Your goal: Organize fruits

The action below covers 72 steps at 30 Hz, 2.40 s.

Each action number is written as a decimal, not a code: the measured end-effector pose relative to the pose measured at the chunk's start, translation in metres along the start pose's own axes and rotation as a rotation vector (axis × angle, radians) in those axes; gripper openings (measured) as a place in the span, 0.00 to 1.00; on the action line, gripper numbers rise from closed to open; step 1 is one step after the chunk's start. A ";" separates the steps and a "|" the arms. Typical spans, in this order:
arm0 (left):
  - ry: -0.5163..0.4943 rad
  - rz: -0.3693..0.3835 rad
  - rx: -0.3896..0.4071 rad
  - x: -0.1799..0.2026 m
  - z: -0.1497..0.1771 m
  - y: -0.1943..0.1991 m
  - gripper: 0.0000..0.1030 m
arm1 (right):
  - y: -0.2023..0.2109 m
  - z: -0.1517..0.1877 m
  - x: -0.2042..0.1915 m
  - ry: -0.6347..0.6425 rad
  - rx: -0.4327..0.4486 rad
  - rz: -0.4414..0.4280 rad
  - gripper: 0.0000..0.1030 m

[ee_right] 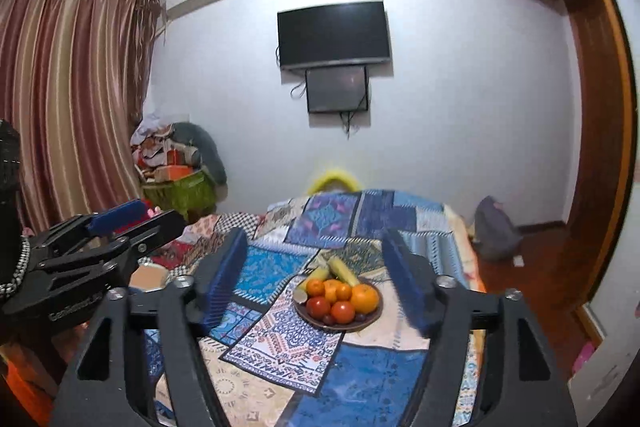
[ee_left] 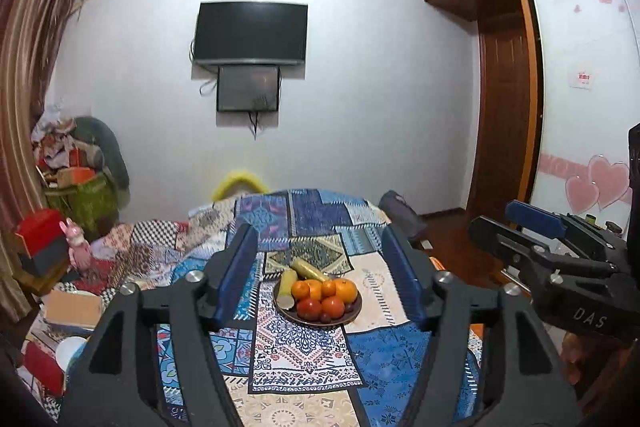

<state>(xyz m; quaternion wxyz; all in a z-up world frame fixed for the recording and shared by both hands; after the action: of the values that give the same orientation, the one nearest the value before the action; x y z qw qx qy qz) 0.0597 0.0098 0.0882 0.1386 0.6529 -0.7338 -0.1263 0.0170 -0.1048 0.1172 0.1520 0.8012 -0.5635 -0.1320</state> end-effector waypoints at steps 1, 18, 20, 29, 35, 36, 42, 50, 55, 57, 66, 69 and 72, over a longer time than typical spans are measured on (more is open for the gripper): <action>-0.002 0.003 0.006 0.001 0.000 0.004 0.65 | 0.003 -0.001 -0.001 0.002 0.015 0.019 0.76; 0.007 -0.041 0.050 0.000 0.006 0.015 0.99 | 0.019 0.001 0.001 -0.013 0.070 0.060 1.00; 0.004 -0.041 0.053 0.002 0.007 0.017 1.00 | 0.020 0.001 0.002 -0.014 0.072 0.064 1.00; 0.005 -0.038 0.044 0.000 0.008 0.015 1.00 | 0.027 0.000 0.005 -0.021 0.088 0.069 1.00; -0.002 -0.043 0.047 0.001 0.008 0.016 1.00 | 0.026 -0.001 0.006 -0.022 0.086 0.066 1.00; -0.003 -0.043 0.047 0.001 0.008 0.016 1.00 | 0.026 -0.001 0.006 -0.022 0.086 0.066 1.00; -0.004 -0.045 0.048 0.002 0.008 0.016 1.00 | 0.026 0.000 0.007 -0.016 0.085 0.075 1.00; -0.003 -0.051 0.047 0.002 0.008 0.015 1.00 | 0.026 0.000 0.007 -0.015 0.085 0.077 1.00; -0.005 -0.053 0.046 0.002 0.008 0.014 1.00 | 0.028 0.000 0.008 -0.012 0.088 0.081 1.00; -0.004 -0.052 0.044 0.001 0.008 0.014 1.00 | 0.028 0.000 0.007 -0.011 0.088 0.079 1.00; -0.003 -0.042 0.043 0.001 0.006 0.014 1.00 | 0.031 -0.003 0.007 -0.011 0.091 0.084 1.00; -0.006 -0.038 0.043 0.002 0.006 0.014 1.00 | 0.031 -0.005 0.007 -0.010 0.093 0.084 1.00; -0.011 -0.035 0.043 0.002 0.006 0.014 1.00 | 0.031 -0.005 0.007 -0.009 0.094 0.086 1.00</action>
<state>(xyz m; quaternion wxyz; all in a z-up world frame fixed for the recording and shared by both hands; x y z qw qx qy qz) 0.0439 0.0093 0.0876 0.1183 0.6679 -0.7256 -0.1163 -0.0053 -0.1205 0.1340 0.1171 0.7819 -0.6037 -0.1025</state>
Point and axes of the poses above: each gripper's, at about its wrist camera, not at the fingertips, and y roughly against the way its jaws point, x to its right, z to its underside, the point moved 6 cm from there along -y, roughly the way its jaws point, and after that the axes turned 9 degrees about -x, right-handed, at the moved point
